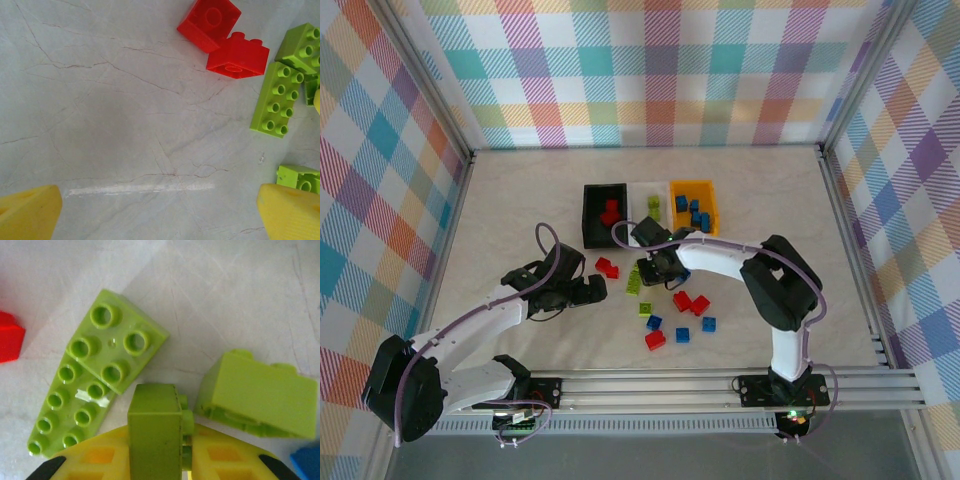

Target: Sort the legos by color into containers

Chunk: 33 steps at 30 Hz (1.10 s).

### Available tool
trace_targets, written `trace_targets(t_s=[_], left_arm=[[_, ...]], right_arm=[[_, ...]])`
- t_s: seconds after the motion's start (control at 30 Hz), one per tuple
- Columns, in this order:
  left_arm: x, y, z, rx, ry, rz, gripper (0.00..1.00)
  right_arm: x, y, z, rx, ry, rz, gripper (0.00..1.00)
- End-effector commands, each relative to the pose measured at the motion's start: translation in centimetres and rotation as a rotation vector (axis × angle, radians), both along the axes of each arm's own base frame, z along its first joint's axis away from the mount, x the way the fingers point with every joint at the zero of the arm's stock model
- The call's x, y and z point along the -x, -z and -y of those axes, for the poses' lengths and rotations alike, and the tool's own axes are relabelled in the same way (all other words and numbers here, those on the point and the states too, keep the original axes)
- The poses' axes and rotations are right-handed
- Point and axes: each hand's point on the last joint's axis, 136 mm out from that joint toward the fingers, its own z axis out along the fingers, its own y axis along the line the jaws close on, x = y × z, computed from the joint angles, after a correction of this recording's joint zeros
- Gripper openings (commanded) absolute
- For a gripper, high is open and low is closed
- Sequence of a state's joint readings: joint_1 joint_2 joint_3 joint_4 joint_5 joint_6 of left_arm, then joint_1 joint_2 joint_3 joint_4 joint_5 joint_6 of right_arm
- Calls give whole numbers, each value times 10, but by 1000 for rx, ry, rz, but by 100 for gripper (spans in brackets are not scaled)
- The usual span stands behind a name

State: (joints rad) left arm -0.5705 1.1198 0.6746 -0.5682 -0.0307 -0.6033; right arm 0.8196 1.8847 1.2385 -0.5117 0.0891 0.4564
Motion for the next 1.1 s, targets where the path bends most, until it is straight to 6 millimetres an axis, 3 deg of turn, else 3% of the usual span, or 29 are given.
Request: trace_targets(t_s=[0.0,0.1,0.23,0.5,0.63,0.8,0.93,1.07], left_arm=[[-5,0,1,15,-6,2,100],[-6,-1,2,13,5,5,100],[-11,-2,8,18,30,6,100],[-20,2,27,29,103,-41,100],[-24,4,34,30,129,-56,100],[-30,3,43,27,161,-56,100],[-34,1,54,7,205,-57,96],[-36,7,69,-44,272,-85,92]], right_arm=[[15,-33,-2,-80,-29,14,26],[15,-63,1,-117,-35,58,26],[-18,-90,6,-143,-1,117,26],[-110,-90,4,-145,82,154,25],[-137,-81,1,-121,100,148,29],[-145,-89,-1,-135,108,167,51],[-134,-106,7,-164,114,200,55],[-110,-110,22,-185,125,202,56]])
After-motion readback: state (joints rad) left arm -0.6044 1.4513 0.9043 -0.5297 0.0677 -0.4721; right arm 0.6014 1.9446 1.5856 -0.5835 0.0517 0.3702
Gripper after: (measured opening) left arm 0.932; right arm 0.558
